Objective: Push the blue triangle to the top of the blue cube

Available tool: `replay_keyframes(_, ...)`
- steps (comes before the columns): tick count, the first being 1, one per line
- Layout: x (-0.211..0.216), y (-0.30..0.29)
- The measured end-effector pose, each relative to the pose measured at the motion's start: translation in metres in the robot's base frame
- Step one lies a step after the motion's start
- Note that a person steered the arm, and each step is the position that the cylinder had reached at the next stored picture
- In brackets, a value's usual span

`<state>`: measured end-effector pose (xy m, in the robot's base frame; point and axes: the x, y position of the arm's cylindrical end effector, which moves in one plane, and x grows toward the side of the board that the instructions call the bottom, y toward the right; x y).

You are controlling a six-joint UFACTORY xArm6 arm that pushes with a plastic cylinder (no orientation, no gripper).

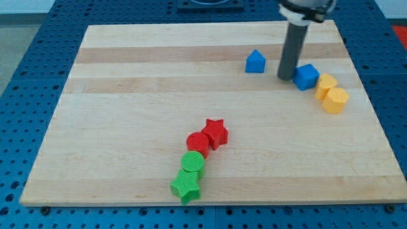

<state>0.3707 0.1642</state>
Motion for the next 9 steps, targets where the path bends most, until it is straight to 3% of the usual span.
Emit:
replay_keyframes(1, 0.0, 0.01)
replay_keyframes(2, 0.0, -0.023)
replay_keyframes(5, 0.026, -0.172)
replay_keyframes(6, -0.014, -0.174)
replay_keyframes(7, -0.032, -0.133)
replay_keyframes(9, -0.032, 0.0)
